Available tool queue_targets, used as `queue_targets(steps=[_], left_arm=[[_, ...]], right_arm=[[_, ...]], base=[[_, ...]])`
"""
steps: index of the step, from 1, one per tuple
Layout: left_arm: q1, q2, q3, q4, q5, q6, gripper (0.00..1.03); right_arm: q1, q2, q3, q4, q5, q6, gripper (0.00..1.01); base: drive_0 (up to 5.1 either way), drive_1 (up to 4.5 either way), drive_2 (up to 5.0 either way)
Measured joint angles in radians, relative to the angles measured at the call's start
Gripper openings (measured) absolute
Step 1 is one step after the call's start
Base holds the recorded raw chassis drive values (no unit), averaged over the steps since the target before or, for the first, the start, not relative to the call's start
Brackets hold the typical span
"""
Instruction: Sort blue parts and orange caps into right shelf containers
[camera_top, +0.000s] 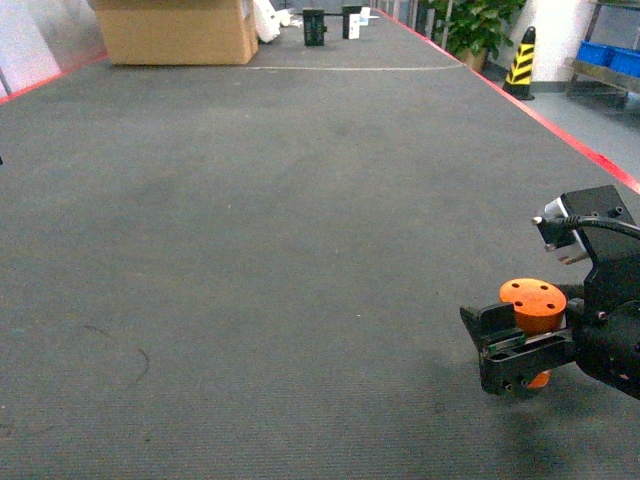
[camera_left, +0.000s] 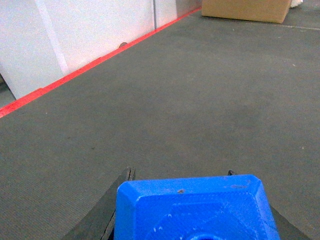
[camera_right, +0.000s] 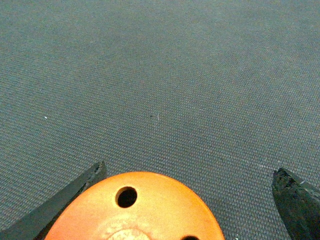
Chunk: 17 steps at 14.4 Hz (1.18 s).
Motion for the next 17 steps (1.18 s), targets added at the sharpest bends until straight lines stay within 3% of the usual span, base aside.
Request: queue_targets(steps=[1, 3, 7, 13, 17], left_arm=[[0.000, 0.000, 0.000, 0.000, 0.000, 0.000, 0.45], [0.000, 0.000, 0.000, 0.000, 0.000, 0.000, 0.45], [0.000, 0.000, 0.000, 0.000, 0.000, 0.000, 0.45], [0.000, 0.000, 0.000, 0.000, 0.000, 0.000, 0.45], [0.000, 0.000, 0.000, 0.000, 0.000, 0.000, 0.45]], right_arm=[[-0.003, 0.002, 0.000, 0.013, -0.004, 0.000, 0.98], [-0.014, 0.007, -0.005, 0.039, -0.015, 0.000, 0.88], [-0.034, 0.008, -0.014, 0.054, -0.024, 0.004, 0.44], [-0.054, 0.002, -0.041, 0.078, -0.031, 0.012, 0.41], [-0.080, -0.164, -0.050, -0.018, -0.053, 0.054, 0.41]], base=[[0.0, 0.00, 0.0], [0.0, 0.00, 0.0], [0.0, 0.00, 0.0], [0.0, 0.00, 0.0], [0.0, 0.00, 0.0]])
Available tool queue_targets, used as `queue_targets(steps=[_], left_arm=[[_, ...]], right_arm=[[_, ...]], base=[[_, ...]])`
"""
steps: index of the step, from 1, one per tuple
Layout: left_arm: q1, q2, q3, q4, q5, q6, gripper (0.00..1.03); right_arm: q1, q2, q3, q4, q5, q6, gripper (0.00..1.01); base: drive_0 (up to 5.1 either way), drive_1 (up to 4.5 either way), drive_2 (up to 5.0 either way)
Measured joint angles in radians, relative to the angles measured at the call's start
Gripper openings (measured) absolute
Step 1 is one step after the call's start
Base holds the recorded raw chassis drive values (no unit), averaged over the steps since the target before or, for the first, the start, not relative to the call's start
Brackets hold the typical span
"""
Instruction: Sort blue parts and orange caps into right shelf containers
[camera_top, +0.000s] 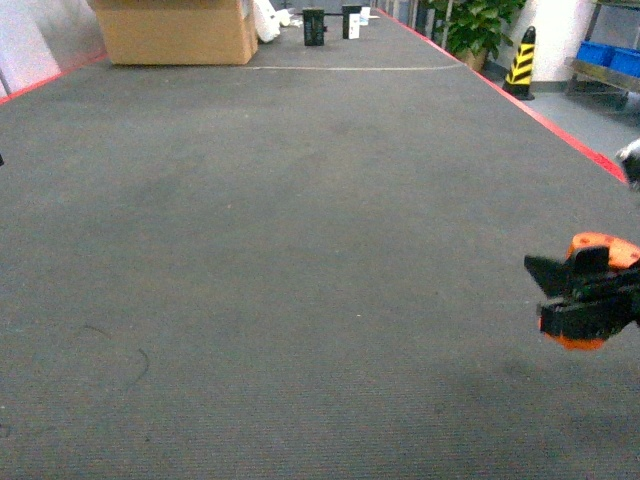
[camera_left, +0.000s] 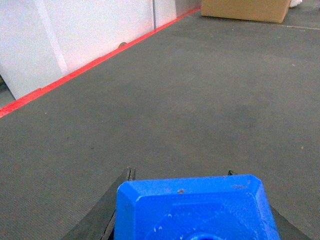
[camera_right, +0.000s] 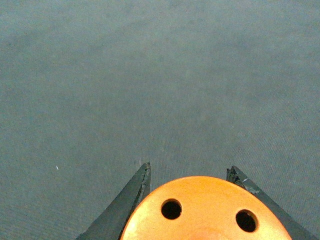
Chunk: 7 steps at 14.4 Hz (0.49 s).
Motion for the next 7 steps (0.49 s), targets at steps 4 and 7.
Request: queue_targets(steps=[4, 7], left_arm=[[0.000, 0.000, 0.000, 0.000, 0.000, 0.000, 0.45], [0.000, 0.000, 0.000, 0.000, 0.000, 0.000, 0.45]], right_arm=[[-0.027, -0.227, 0.019, -0.114, -0.040, 0.051, 0.41], [-0.049, -0.413, -0.013, -0.178, -0.077, 0.063, 0.41]], base=[[0.0, 0.00, 0.0], [0.0, 0.00, 0.0]])
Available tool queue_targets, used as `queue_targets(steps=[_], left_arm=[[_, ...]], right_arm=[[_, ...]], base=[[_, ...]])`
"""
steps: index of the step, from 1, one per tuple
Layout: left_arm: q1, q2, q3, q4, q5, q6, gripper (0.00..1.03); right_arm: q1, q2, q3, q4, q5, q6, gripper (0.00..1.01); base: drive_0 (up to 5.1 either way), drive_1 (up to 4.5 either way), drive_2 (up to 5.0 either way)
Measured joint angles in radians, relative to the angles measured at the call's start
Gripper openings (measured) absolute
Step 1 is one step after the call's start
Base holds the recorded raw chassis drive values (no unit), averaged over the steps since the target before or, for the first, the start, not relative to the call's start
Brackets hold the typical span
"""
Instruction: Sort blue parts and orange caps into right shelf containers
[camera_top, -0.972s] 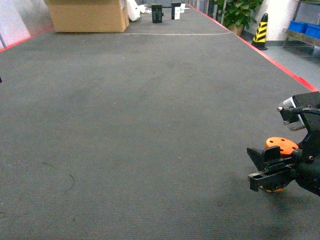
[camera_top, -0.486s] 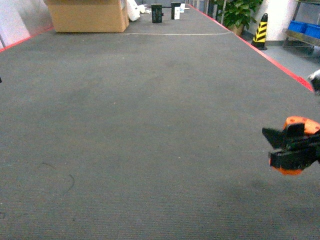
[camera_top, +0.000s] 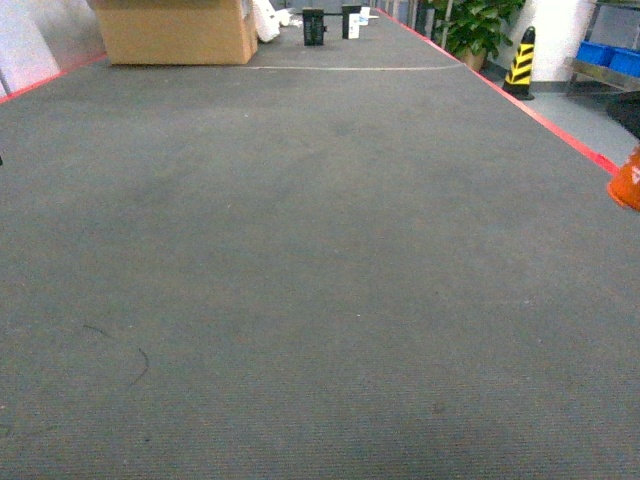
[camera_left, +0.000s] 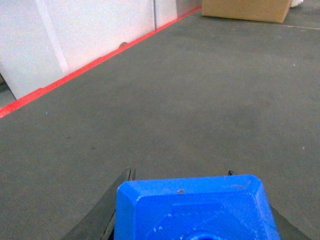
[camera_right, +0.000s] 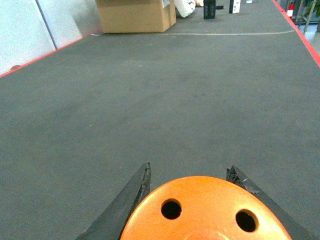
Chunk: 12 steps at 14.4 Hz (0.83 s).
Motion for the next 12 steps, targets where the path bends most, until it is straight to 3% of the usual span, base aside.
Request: queue_targets(steps=[4, 8, 12], left_arm=[[0.000, 0.000, 0.000, 0.000, 0.000, 0.000, 0.45], [0.000, 0.000, 0.000, 0.000, 0.000, 0.000, 0.45], [0.000, 0.000, 0.000, 0.000, 0.000, 0.000, 0.45]], right_arm=[[-0.072, -0.251, -0.138, -0.075, -0.054, 0.026, 0.41], [-0.137, -0.500, -0.276, -0.163, -0.140, 0.005, 0.41], [-0.203, -0.717, -0.342, -0.352, -0.186, 0.004, 0.41]], base=[[0.0, 0.00, 0.0], [0.0, 0.00, 0.0], [0.0, 0.00, 0.0]])
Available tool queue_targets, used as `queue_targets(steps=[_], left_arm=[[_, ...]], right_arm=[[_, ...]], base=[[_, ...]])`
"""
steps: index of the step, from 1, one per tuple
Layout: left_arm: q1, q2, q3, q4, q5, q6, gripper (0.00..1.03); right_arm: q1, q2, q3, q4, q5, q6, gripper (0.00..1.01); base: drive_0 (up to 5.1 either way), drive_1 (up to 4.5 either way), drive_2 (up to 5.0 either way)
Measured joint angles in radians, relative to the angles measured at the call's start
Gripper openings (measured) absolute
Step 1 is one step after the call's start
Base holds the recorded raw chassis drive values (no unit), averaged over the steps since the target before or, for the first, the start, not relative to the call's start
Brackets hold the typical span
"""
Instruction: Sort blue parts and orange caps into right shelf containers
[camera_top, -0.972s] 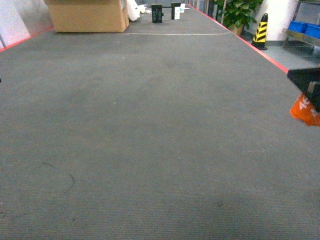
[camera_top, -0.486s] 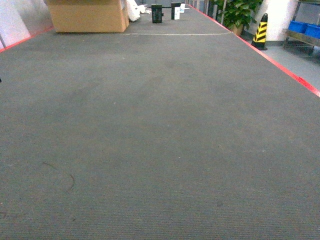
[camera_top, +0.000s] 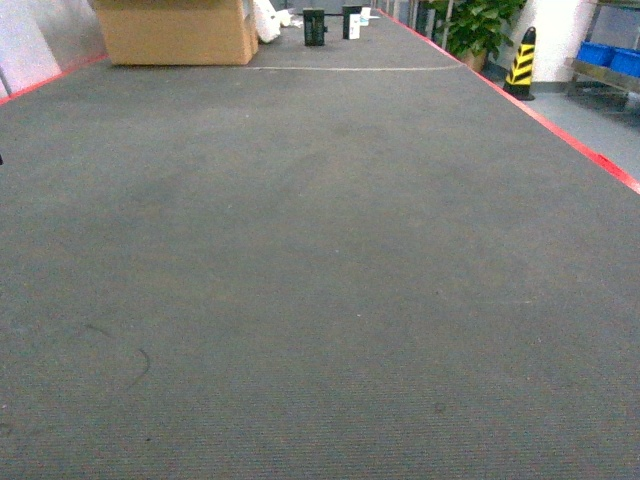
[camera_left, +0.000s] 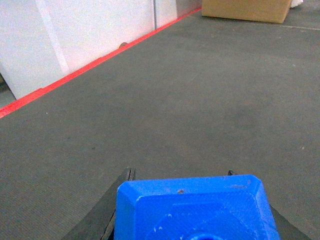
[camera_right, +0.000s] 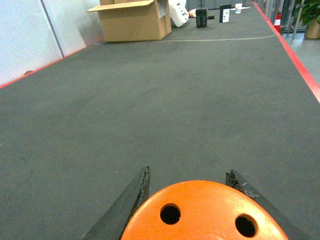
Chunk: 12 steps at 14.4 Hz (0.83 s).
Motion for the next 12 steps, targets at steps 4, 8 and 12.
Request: queue_targets(steps=[4, 8, 12], left_arm=[[0.000, 0.000, 0.000, 0.000, 0.000, 0.000, 0.45], [0.000, 0.000, 0.000, 0.000, 0.000, 0.000, 0.45], [0.000, 0.000, 0.000, 0.000, 0.000, 0.000, 0.45]], right_arm=[[-0.076, -0.321, -0.074, -0.282, -0.083, 0.000, 0.41], [-0.143, -0.338, -0.078, -0.283, -0.134, -0.002, 0.41], [-0.180, -0.323, -0.079, -0.291, -0.185, -0.014, 0.41]], base=[[0.0, 0.00, 0.0], [0.0, 0.00, 0.0], [0.0, 0.00, 0.0]])
